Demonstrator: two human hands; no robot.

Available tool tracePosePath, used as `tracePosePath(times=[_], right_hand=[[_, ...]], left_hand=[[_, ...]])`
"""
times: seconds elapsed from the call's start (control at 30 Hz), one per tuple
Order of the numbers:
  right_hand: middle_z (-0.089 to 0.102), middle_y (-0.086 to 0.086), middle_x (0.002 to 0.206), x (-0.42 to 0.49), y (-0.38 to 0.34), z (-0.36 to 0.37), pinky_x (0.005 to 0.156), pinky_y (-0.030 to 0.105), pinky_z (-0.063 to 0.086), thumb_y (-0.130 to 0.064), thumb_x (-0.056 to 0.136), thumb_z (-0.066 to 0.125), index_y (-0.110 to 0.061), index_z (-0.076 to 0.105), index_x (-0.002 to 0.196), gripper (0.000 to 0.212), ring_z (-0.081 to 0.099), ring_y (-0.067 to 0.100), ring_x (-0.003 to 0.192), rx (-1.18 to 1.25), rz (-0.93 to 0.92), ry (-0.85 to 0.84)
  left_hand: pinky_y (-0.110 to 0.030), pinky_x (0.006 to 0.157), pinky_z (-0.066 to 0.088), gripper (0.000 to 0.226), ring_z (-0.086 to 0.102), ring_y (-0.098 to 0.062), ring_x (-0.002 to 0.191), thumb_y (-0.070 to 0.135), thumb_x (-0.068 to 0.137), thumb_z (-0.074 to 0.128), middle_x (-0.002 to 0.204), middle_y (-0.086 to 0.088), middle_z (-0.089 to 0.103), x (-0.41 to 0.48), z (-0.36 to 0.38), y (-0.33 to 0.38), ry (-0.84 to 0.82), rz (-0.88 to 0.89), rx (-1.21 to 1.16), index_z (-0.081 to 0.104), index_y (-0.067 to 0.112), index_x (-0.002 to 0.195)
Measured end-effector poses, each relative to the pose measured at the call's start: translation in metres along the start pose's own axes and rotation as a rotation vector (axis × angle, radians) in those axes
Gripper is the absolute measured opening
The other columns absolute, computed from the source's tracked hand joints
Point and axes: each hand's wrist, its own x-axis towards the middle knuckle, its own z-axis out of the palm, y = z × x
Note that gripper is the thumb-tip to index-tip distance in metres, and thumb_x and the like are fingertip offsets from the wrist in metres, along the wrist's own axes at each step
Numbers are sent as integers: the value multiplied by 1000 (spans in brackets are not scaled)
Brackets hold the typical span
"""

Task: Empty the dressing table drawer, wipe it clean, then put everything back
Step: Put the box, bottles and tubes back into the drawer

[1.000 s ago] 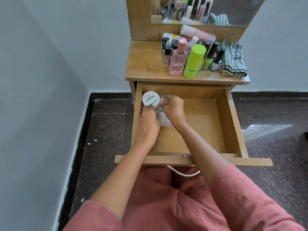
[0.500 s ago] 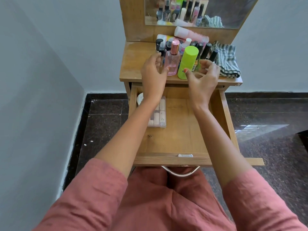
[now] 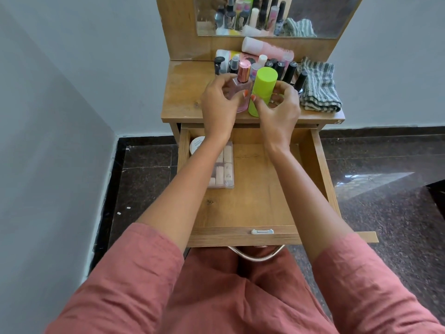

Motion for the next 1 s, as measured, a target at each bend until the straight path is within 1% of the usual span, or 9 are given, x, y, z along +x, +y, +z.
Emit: tracePosePath(times=[0.13, 0.3, 0.37, 0.43, 0.5, 0.7, 0.83, 0.9, 1.0], right_hand=[[57, 5, 104, -1, 1, -5, 87, 23, 48, -13, 76, 72, -4, 56, 111, 40, 52, 9, 95, 5, -15, -12], [59, 5, 107, -9, 4, -20, 86, 15, 46, -14, 75, 72, -4, 57, 112, 41, 53, 8, 97, -2, -35, -46], [59, 4, 106, -15, 5, -28, 87, 17, 47, -14, 75, 72, -4, 57, 111, 41, 54, 10, 97, -6, -47, -50], [60, 6, 106, -21, 7, -37, 85, 21, 49, -14, 74, 72, -4, 58, 111, 40, 57, 12, 95, -1, -50, -52], [59, 3, 104, -27, 12, -47, 82, 19, 49, -14, 74, 73, -4, 58, 112, 41, 57, 12, 93, -14, -44, -54], [63, 11, 105, -41, 38, -69, 82, 27, 51, -15, 73, 73, -4, 59, 111, 42, 58, 14, 91, -86, 3, -59], [62, 14, 106, -45, 58, -77, 81, 25, 46, -14, 74, 73, -1, 58, 112, 42, 57, 19, 92, -181, 13, -89], [61, 16, 108, -44, 69, -79, 81, 24, 43, -13, 74, 72, 1, 57, 113, 43, 57, 22, 95, -233, 36, -112], [59, 18, 109, -39, 81, -81, 85, 30, 44, -11, 73, 71, 1, 53, 113, 46, 57, 28, 99, -273, 87, -144]], left_hand=[[-23, 77, 51, 29, 63, -19, 92, 7, 74, 71, 98, -7, 68, -4, -1, 2, 21, 11, -10, 66, 8, 103], [-24, 78, 53, 32, 63, -18, 92, 10, 74, 73, 101, -6, 69, -18, -7, 5, -23, 20, -10, 66, 7, 105], [-22, 77, 53, 32, 63, -14, 87, 10, 73, 73, 99, 0, 68, -26, -10, 8, -47, 18, -24, 67, 7, 104], [-15, 72, 50, 31, 61, -9, 82, 8, 73, 73, 92, 5, 65, -37, -13, 13, -63, 15, -48, 67, 7, 104], [-11, 70, 48, 29, 60, -7, 79, 7, 74, 72, 89, 7, 64, -48, -14, 15, -86, 25, -61, 68, 8, 103], [-24, 76, 50, 30, 61, -12, 82, 3, 72, 72, 89, 4, 65, -79, -3, 6, -146, -71, -87, 68, 9, 101], [-27, 76, 49, 28, 60, -12, 78, -1, 71, 71, 88, 0, 67, -94, 14, -7, -194, -147, -111, 69, 6, 97], [-26, 75, 49, 26, 59, -12, 75, -3, 70, 70, 87, -2, 67, -97, 24, -16, -211, -174, -101, 69, 6, 95], [-18, 71, 46, 26, 58, -12, 75, -6, 69, 69, 89, -9, 70, -98, 39, -29, -210, -208, -72, 69, 6, 92]])
